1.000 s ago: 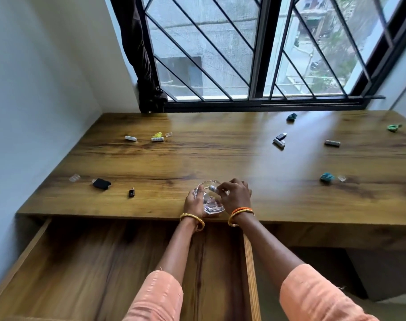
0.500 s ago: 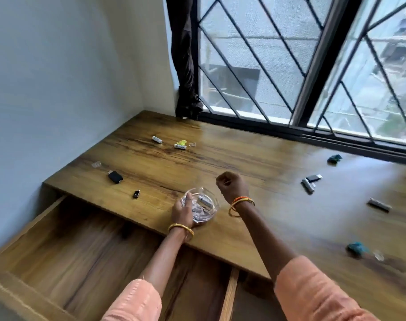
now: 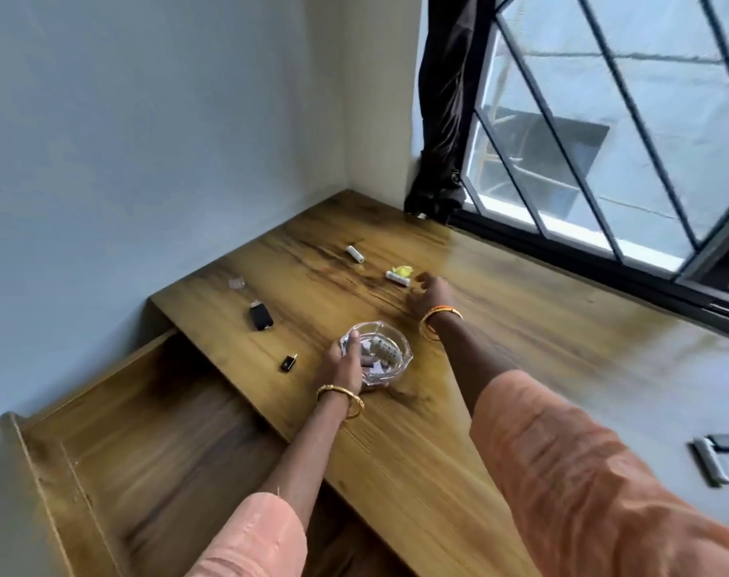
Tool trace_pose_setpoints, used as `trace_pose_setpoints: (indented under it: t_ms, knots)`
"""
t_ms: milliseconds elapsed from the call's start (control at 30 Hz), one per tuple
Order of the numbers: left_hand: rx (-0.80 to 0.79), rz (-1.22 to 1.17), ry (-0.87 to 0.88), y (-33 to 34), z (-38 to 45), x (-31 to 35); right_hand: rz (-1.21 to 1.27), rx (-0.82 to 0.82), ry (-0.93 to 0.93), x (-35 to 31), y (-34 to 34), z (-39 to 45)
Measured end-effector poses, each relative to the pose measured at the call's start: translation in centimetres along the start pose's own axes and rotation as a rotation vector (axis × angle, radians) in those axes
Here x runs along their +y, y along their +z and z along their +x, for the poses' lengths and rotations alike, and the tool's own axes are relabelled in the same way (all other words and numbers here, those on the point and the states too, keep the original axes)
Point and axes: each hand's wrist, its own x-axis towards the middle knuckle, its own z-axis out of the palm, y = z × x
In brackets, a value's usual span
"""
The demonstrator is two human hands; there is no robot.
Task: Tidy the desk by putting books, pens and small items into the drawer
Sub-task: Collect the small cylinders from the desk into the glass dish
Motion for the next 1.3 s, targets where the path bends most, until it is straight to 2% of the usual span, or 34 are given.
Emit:
trace_pose_setpoints:
  t_ms: [300, 400, 533, 633, 767, 867, 1067, 1167, 1300]
  knots:
    - [-0.069, -0.061, -0.039, 0.0, -0.1, 0.4, -0.085, 0.071, 0.011, -0.2, 2.0, 3.6]
    - [-0.071, -0.066, -0.052, 0.1, 0.9, -0.6, 0.023, 0.028, -0.010, -0.7, 1.0, 2.8]
    - [-0.052, -0.064, -0.051, 0.2, 2.8, -2.8, 0.223, -0.025, -0.095, -0.7, -2.0, -3.2]
    - [-0.058, -0.028, -0.034, -0.4, -0.3, 1.0, 0.170, -0.027, -0.236, 0.4, -2.5, -8.4]
    - [-0.016, 0.052, -0.033, -0.7, -0.8, 1.4, 0.082, -0.004, -0.324, 1.6, -0.7, -11.5]
    - [-0.005, 0.052, -0.015, -0.8, -1.5, 1.7, -0.006, 0.034, -0.307, 1.6, 0.2, -12.0]
    - [-0.014, -0.001, -0.019, -1.2, -2.3, 1.7, -0.195, -0.053, -0.211, -0.1, 0.1, -12.5]
    - [0.010, -0.004, -0.048, -1.6, -2.5, 2.5, -0.132, -0.099, -0.200, -1.1, 0.1, -11.7]
    - [0.056, 0.016, 0.007, -2.6, -0.9, 2.9, -0.002, 0.011, -0.307, -5.0, 0.6, -8.0]
